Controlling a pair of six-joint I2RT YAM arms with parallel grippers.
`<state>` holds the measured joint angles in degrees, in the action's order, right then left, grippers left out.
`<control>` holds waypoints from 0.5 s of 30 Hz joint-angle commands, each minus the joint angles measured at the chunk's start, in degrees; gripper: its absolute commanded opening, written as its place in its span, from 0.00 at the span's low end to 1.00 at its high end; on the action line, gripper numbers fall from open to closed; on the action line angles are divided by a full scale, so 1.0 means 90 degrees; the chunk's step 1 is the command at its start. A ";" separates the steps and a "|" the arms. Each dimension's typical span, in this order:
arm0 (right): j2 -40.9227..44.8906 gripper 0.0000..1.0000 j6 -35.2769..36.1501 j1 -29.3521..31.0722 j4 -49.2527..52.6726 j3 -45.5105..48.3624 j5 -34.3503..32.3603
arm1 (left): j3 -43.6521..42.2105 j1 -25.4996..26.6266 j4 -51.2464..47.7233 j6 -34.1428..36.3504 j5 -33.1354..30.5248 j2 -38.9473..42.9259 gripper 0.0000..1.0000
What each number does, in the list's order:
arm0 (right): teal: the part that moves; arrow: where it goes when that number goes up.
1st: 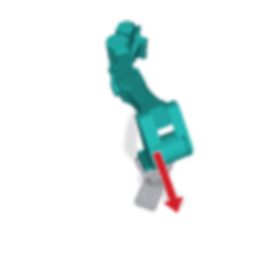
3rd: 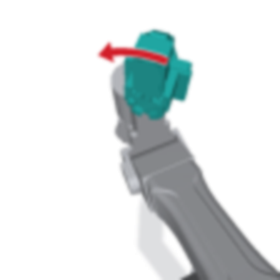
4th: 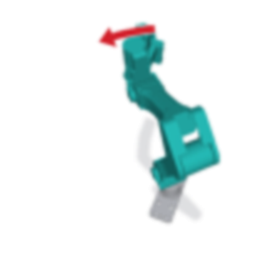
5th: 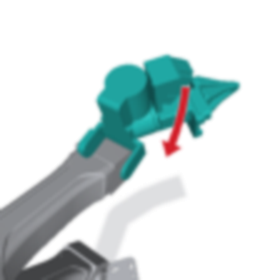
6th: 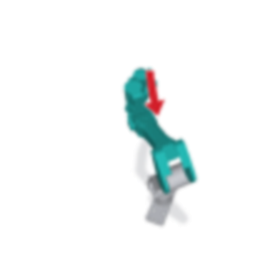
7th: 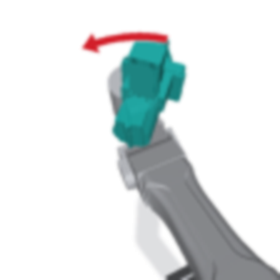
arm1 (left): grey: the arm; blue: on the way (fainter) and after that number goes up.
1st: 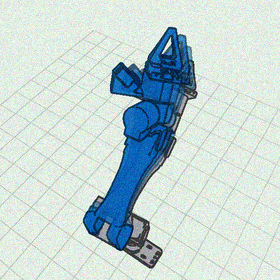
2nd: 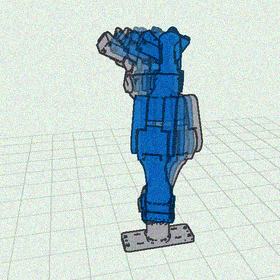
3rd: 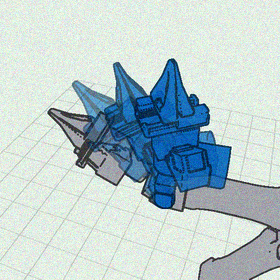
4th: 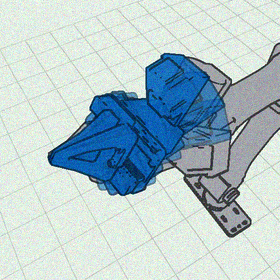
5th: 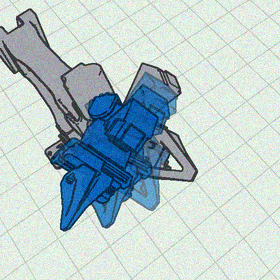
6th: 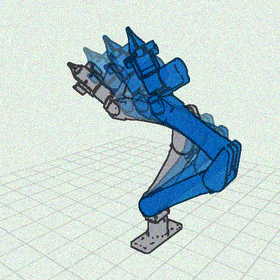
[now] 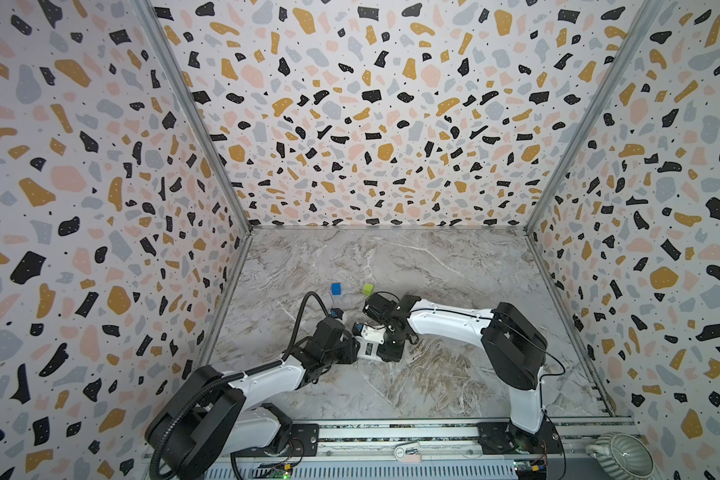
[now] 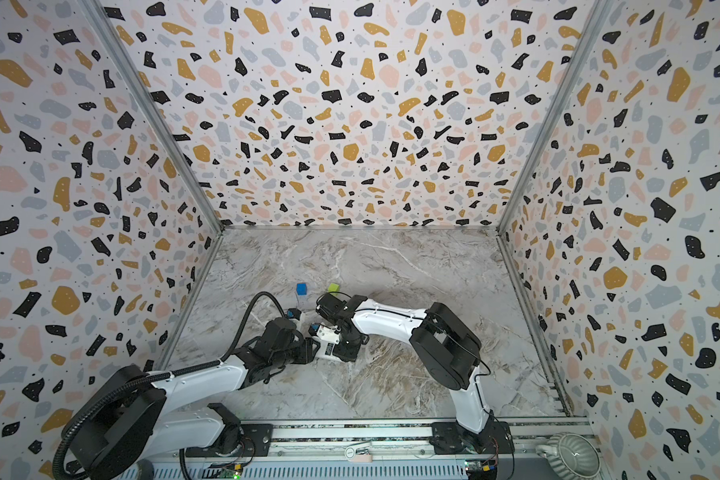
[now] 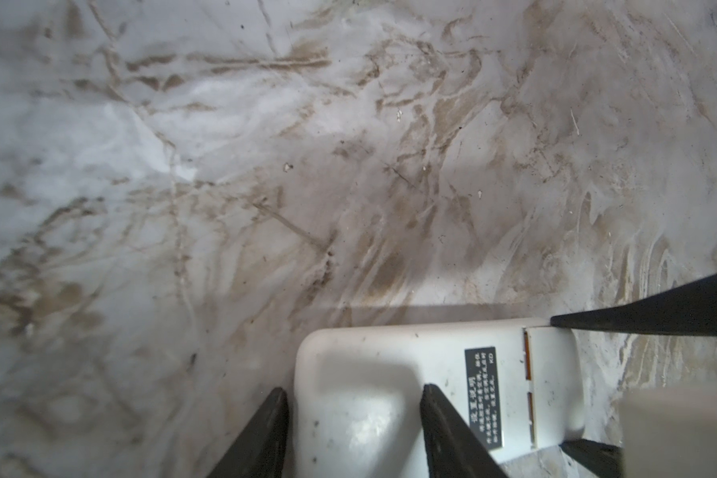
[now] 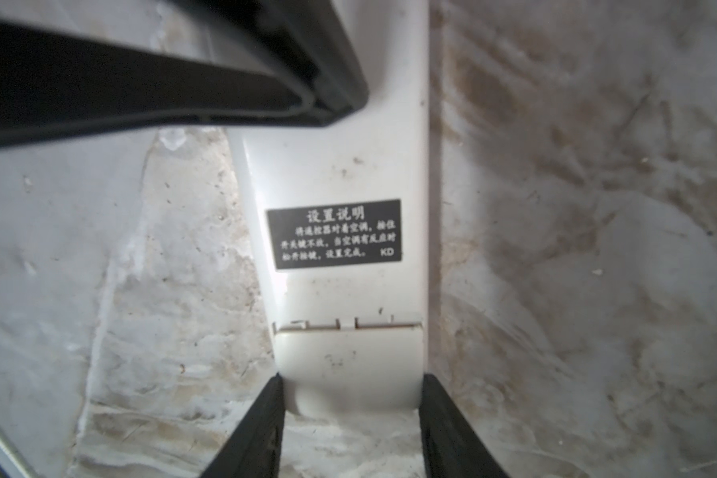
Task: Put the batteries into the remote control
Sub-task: 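Press the cover down onto the remote with the right gripper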
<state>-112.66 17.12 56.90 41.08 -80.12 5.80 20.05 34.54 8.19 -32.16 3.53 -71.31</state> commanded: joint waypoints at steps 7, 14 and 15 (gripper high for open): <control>-0.0276 0.40 0.0113 0.0106 -0.0878 0.0361 0.0053 | -0.0159 0.0034 -0.0174 -0.0039 -0.0110 0.0032 0.51; -0.0208 0.43 0.0061 0.0085 -0.0970 0.0435 0.0043 | -0.0177 0.0029 -0.0313 -0.0093 -0.0272 0.0195 0.49; -0.0204 0.43 0.0053 0.0085 -0.0974 0.0435 0.0034 | -0.0182 0.0029 -0.0332 -0.0098 -0.0277 0.0220 0.48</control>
<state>-111.63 17.54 56.97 38.83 -78.28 5.74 19.66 34.61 7.57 -32.82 2.42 -70.15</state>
